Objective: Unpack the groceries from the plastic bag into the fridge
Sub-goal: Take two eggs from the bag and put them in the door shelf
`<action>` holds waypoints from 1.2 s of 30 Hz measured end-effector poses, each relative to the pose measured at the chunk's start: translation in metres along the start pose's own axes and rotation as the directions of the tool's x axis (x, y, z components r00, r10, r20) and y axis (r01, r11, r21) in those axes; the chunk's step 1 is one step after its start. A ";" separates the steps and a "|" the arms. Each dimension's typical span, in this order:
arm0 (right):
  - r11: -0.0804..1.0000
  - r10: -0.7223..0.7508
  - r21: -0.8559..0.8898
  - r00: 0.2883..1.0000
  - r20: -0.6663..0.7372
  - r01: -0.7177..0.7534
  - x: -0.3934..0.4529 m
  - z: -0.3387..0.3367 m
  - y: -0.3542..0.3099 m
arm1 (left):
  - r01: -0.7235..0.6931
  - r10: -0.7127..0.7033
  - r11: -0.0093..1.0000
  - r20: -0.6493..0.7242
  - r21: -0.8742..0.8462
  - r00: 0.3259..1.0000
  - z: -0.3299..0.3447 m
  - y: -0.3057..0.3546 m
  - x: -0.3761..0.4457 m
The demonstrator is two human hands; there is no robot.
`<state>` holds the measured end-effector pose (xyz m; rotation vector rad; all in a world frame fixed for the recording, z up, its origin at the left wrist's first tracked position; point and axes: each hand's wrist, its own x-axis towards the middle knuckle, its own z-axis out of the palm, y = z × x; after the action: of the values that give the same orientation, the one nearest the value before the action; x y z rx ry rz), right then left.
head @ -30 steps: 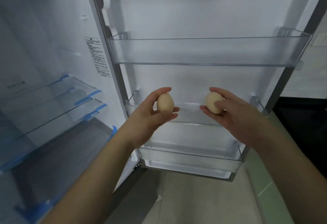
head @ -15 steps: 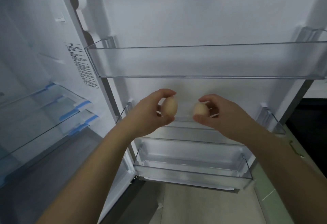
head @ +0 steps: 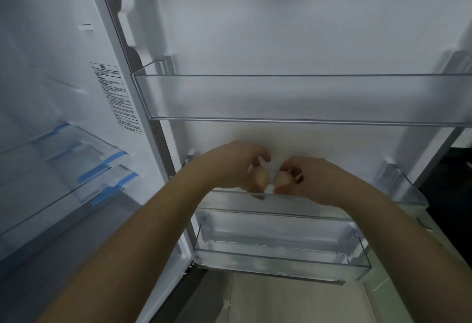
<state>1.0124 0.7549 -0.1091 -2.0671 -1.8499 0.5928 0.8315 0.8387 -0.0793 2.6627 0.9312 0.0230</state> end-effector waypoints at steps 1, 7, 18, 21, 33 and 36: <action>1.000 0.001 -0.006 1.000 0.019 -0.001 0.001 -0.001 -0.001 | -0.004 0.003 0.999 0.014 0.038 1.000 0.000 0.001 0.002; 0.995 -0.026 -0.100 0.999 0.037 0.030 0.012 -0.002 -0.001 | 0.012 -0.011 0.997 -0.015 0.073 1.000 0.011 0.008 0.013; 0.999 -0.033 -0.005 0.998 0.057 0.033 0.010 -0.005 0.007 | 0.023 -0.025 0.998 0.026 0.054 0.999 0.018 0.000 0.016; 0.998 -0.001 0.060 1.000 0.021 0.000 0.005 -0.007 0.010 | 0.038 -0.038 0.998 0.007 -0.047 0.999 0.015 -0.006 0.012; 0.997 -0.068 0.036 0.990 -0.127 0.073 -0.024 -0.008 0.011 | 0.186 -0.204 0.974 -0.132 -0.131 0.970 0.018 -0.013 -0.018; 0.993 -0.117 -0.026 0.982 -0.148 0.114 -0.031 -0.007 0.011 | 0.135 -0.170 0.981 -0.281 -0.141 0.944 0.027 -0.005 -0.029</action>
<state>1.0229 0.7229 -0.1048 -1.9411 -1.8782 0.3830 0.8089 0.8171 -0.1040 2.5096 1.1852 0.4349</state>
